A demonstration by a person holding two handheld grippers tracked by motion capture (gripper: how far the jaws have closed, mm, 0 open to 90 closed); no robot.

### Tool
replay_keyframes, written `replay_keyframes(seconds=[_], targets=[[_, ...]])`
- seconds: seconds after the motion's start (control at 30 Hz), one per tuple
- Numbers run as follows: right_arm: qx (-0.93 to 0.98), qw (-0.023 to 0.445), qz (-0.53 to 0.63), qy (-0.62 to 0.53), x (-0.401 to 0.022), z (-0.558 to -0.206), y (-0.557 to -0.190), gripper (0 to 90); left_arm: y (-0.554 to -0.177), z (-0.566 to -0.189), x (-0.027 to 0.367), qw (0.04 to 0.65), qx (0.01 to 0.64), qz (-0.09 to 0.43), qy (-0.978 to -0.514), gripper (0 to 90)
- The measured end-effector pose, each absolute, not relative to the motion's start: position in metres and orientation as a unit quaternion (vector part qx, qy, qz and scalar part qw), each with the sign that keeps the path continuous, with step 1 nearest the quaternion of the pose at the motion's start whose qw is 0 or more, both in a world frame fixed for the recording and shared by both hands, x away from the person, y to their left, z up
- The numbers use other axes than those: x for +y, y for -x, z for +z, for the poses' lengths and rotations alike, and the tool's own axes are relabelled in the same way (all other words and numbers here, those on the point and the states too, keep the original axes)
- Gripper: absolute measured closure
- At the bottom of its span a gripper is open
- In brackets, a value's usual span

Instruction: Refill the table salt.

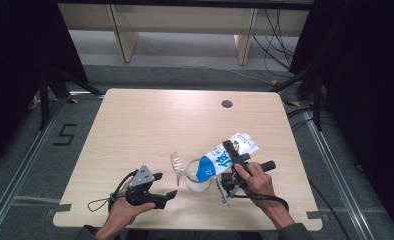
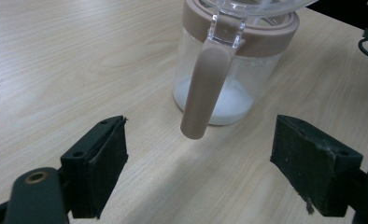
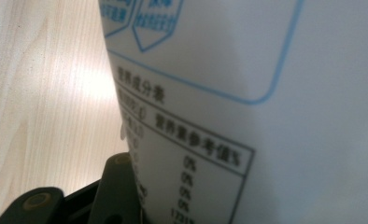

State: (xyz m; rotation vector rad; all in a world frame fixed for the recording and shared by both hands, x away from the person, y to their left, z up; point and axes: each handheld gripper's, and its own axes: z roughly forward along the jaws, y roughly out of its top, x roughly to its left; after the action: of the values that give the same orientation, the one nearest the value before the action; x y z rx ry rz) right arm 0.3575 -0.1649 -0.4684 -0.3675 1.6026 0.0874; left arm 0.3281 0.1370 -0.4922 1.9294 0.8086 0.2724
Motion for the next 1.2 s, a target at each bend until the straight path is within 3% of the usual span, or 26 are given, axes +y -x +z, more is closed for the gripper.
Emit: replay_keyframes(seconds=[1.2], targets=[[0.721, 0.677, 0.039, 0.143, -0.1649, -0.4707, -0.3555, 58.2, -0.3282, -0.4923, 0.1368, 0.495, 0.335, 0.113, -0.794, 17.7]])
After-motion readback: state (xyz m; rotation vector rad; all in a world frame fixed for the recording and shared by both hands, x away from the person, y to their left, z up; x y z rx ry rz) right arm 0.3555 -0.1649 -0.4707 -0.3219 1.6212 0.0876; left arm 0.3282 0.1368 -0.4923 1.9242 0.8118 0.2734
